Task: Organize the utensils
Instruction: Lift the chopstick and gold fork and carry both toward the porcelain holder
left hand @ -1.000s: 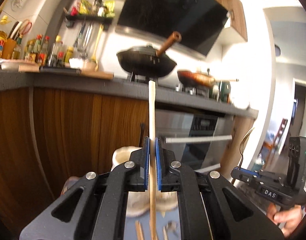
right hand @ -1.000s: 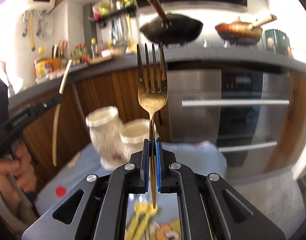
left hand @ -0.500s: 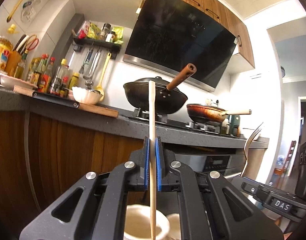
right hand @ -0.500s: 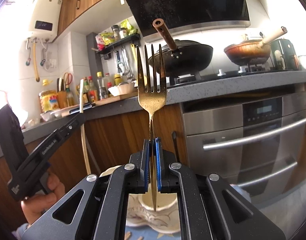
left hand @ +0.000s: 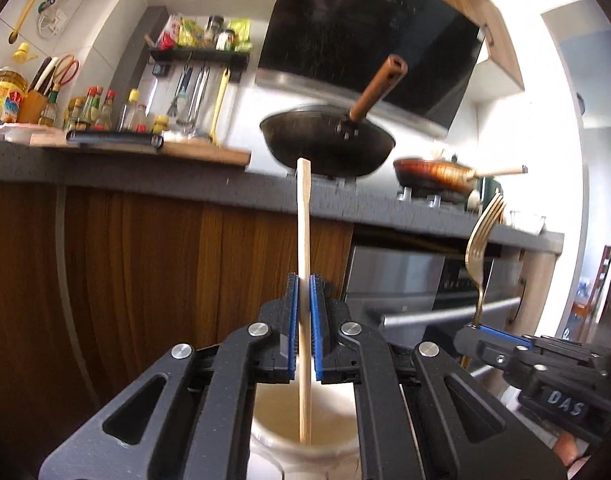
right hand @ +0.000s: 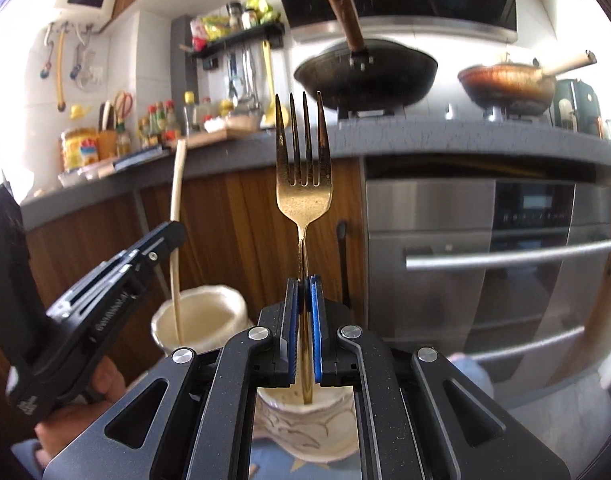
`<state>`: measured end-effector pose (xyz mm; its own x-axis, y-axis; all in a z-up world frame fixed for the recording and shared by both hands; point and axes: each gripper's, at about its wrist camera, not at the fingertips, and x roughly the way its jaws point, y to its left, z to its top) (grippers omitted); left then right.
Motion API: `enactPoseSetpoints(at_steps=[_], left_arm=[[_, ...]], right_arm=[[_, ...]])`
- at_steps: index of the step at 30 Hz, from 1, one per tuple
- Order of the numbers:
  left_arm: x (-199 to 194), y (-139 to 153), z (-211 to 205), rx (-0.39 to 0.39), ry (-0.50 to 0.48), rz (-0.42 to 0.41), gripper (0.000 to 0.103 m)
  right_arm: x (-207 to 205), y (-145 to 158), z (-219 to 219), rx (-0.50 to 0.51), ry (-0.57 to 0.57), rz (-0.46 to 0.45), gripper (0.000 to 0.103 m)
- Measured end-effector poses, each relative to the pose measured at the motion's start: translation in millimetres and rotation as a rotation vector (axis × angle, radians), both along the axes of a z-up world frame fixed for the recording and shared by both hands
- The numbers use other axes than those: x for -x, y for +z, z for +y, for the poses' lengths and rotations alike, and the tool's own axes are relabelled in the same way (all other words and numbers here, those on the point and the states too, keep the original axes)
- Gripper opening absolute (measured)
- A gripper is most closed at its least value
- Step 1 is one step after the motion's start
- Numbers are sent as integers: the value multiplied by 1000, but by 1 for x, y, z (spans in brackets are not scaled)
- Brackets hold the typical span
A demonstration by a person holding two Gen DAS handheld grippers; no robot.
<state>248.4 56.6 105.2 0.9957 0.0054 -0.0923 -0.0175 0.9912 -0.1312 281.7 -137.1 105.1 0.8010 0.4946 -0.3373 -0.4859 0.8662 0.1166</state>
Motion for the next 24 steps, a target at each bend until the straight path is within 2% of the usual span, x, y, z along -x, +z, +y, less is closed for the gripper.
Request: enactPoseSetpoints(at_steps=[11, 18, 24], left_arm=[[-10, -11, -14, -105, 19, 181, 6], [-22, -18, -18, -140, 21, 267, 6], [-26, -21, -18, -142, 25, 277, 6]], right_arm=[[-12, -27, 10, 69, 2, 104, 7], [-21, -30, 11, 59, -5, 121, 7], [-36, -35, 12, 21, -1, 146, 7]])
